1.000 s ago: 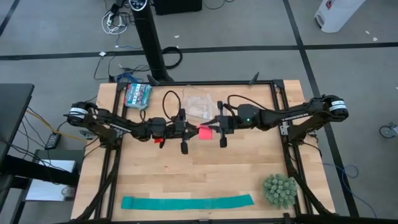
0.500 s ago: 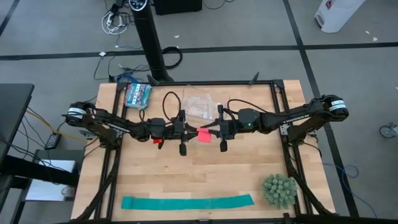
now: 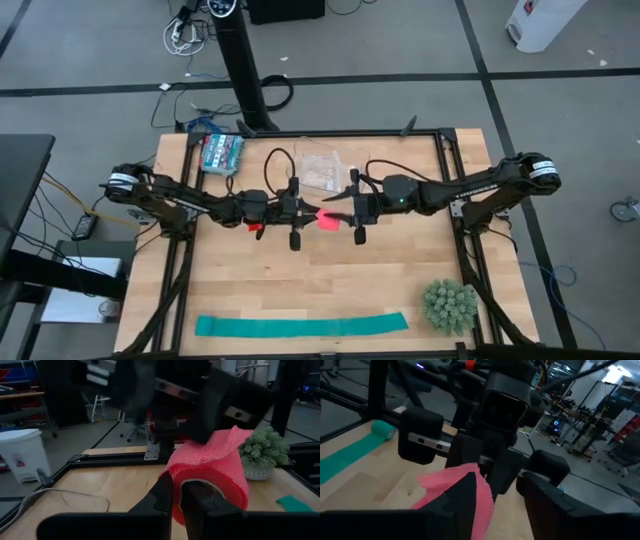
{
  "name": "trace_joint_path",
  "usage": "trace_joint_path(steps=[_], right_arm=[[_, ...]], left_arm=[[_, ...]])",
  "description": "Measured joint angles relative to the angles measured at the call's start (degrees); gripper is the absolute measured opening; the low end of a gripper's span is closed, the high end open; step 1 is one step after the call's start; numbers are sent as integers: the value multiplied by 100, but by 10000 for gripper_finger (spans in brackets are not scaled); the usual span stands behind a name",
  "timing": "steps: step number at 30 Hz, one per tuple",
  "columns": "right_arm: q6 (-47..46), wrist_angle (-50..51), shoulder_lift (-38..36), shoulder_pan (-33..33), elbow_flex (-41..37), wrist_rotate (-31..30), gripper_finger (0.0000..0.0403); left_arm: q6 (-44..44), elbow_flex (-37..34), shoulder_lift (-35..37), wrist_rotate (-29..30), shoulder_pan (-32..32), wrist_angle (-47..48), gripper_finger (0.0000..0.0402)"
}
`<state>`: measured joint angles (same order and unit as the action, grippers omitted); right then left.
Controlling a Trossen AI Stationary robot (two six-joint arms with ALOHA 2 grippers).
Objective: Roll bandage
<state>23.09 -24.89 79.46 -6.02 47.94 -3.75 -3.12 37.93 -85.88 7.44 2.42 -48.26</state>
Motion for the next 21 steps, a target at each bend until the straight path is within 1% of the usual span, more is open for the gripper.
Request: trace_joint_path(steps=[4,6,8,10,15,19,21], right_arm=[[-181,119,14,18,-8,229,152],[-271,257,16,0,-9,81,152],[-135,319,-19,-73,-11,-321,152],[-4,360,-31,-107,-9,-561,153],[55,433,-28,-103,-9,-739,153],[151,390,-84,-194,-9,-1138,153],[6,455,-204,-197,-9,-1245,153]], left_arm=[[0,33,22,448,-77,56,30],[-56,33,30,572,-87,183,30],[-77,31,30,444,-99,339,30],[-77,31,38,367,-142,298,30],[-122,31,46,285,-151,349,30],[-135,31,45,280,-179,545,30],[-182,31,43,269,-168,641,30]])
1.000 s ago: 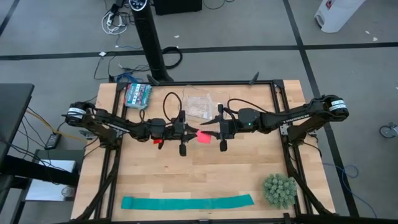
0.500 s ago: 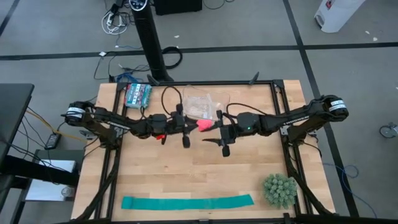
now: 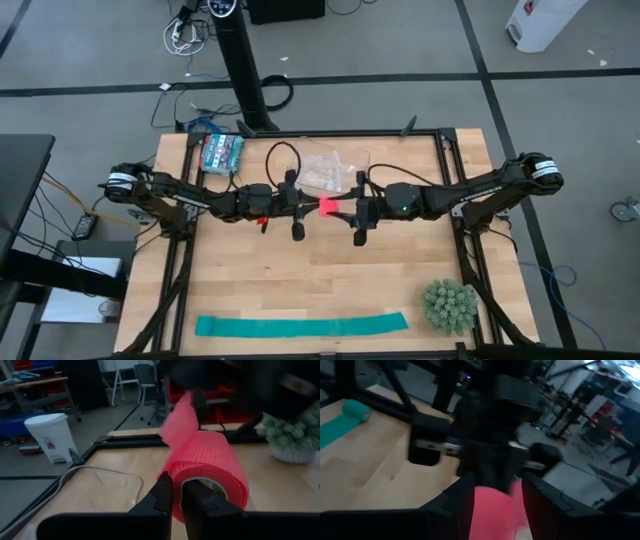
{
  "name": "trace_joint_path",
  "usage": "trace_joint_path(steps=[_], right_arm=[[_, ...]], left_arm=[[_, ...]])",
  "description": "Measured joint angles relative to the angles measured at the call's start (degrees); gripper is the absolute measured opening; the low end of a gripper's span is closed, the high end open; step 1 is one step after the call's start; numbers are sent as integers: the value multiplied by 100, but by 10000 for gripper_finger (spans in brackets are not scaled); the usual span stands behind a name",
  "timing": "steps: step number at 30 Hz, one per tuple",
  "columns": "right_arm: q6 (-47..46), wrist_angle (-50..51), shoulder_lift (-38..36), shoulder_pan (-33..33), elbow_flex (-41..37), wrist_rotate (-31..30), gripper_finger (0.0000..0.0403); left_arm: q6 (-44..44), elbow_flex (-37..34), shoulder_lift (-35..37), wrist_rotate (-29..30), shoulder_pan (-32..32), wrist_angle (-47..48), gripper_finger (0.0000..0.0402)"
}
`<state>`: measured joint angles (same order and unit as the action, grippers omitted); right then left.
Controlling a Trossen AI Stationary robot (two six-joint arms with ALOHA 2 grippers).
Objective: Roll bandage
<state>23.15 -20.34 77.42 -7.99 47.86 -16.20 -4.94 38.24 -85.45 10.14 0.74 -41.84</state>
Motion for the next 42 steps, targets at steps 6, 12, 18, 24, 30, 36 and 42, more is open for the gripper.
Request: trace_joint_path(steps=[6,12,18,24,30,36,42], right_arm=[[-1334,790,-446,217,2,94,152],[-2014,1222,-482,509,4,724,152],[-1460,1169,-340,418,4,697,152],[-776,1059,-134,160,2,95,151],[-492,876,-44,81,7,-342,151],[-301,448,129,125,7,-184,151],[-52,-21,503,125,9,-202,119]], left_arm=[[-255,-2,-4,-31,-1,247,30],[-543,-4,-7,-33,4,162,30],[-388,-8,-7,-31,-5,97,31],[-34,-11,1,-36,-122,100,31],[81,-11,2,-188,-191,45,31],[76,-11,2,-196,-191,-13,31],[71,-20,4,-188,-193,34,31]])
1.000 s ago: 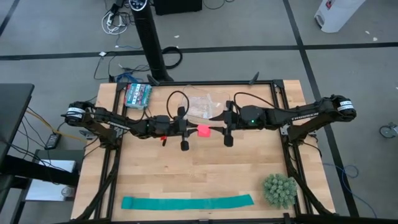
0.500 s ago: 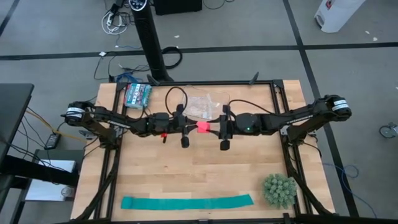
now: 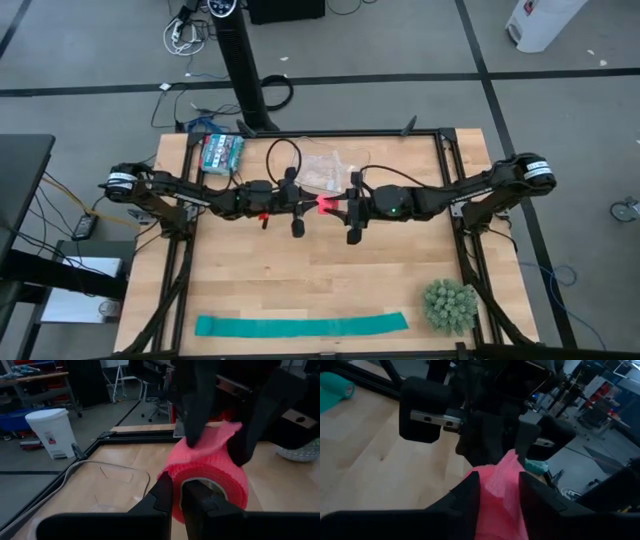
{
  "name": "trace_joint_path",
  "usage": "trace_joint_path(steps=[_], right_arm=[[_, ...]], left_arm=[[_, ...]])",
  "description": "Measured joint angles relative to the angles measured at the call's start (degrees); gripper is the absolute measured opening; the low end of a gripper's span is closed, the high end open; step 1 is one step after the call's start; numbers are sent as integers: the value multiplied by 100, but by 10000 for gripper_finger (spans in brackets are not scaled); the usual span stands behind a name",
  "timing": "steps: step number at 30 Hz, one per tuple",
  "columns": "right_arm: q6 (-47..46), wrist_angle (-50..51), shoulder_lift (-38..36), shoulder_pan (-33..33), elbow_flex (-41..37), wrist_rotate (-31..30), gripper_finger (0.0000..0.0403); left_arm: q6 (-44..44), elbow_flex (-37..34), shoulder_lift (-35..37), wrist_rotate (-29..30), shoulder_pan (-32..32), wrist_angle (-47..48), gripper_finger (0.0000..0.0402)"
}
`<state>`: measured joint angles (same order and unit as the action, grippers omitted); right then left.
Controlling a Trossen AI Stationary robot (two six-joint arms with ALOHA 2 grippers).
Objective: Roll bandage
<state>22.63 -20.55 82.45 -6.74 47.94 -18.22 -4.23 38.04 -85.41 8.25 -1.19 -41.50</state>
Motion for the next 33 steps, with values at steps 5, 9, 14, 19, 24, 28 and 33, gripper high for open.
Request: trace_joint_path(steps=[5,9,14,19,24,28,33], right_arm=[[21,-86,79,11,0,-148,19],[134,-108,15,-6,0,-366,9],[206,159,-342,-4,-3,-585,1],[268,193,-574,17,-9,-885,0],[299,194,-586,14,-9,-1027,0],[293,174,-587,-89,-9,-811,0],[291,145,-587,-283,-9,-570,0]], left_arm=[[2,-2,0,46,-4,22,31],[22,0,0,50,-5,12,31],[68,24,8,-14,-1,4,31],[38,17,7,-334,20,7,31],[39,17,7,-339,7,-32,31],[39,17,7,-327,11,-26,31],[21,13,7,-238,-18,-56,31]])
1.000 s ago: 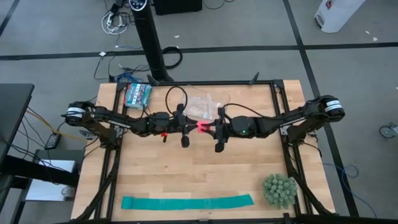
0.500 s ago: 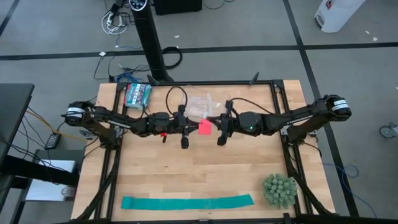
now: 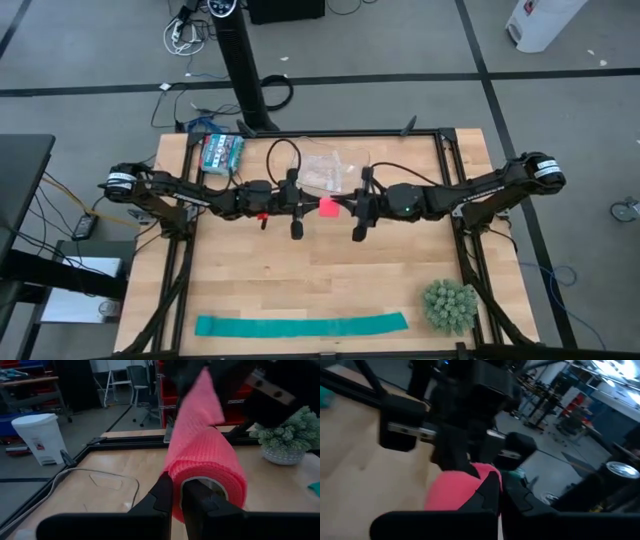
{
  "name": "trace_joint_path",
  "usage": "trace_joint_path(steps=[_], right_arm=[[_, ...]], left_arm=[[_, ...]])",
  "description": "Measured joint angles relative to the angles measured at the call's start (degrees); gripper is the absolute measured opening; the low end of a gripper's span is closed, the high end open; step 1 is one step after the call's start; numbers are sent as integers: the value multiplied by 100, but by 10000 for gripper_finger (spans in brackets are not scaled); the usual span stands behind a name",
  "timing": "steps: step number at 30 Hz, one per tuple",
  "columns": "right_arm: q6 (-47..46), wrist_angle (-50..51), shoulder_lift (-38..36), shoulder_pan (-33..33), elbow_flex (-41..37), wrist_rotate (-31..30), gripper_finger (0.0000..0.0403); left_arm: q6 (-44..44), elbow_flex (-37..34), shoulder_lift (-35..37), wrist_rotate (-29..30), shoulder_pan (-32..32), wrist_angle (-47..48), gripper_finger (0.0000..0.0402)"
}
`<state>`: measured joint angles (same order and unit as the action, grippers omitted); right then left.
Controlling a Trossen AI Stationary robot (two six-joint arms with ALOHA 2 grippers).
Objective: Roll bandage
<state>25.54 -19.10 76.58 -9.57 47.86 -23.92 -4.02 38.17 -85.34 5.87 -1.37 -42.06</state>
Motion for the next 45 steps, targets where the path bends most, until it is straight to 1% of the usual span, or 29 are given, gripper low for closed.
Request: trace_joint_path(steps=[10,19,21,23,26,31,34,37,39,42,45], right_arm=[[-432,-117,11,-206,0,726,0],[-533,-13,13,-314,2,781,0],[-544,14,13,-313,2,700,0],[-544,58,15,-287,2,453,3],[-543,134,15,-287,2,195,17],[-637,138,-5,-454,2,116,50],[-901,137,-35,-623,2,117,65],[-1284,463,-37,-693,4,341,71],[-1635,803,-37,-648,4,494,71],[-2002,1166,-37,-525,4,519,68],[-2152,1054,-39,-360,-94,397,63]], left_arm=[[266,-3,0,1,-85,-294,31],[287,38,-7,19,-94,-927,31],[289,122,-9,-89,-92,-908,31],[287,204,-9,-159,-64,-842,31],[195,275,-9,-126,-50,-648,31],[143,289,-7,-118,-39,-431,31],[130,286,-11,-130,-39,-383,31],[130,286,-11,-118,-41,-447,31],[130,286,-11,-111,-41,-448,31],[131,286,-11,-111,-39,-466,31],[183,286,-11,-111,-39,-481,31]])
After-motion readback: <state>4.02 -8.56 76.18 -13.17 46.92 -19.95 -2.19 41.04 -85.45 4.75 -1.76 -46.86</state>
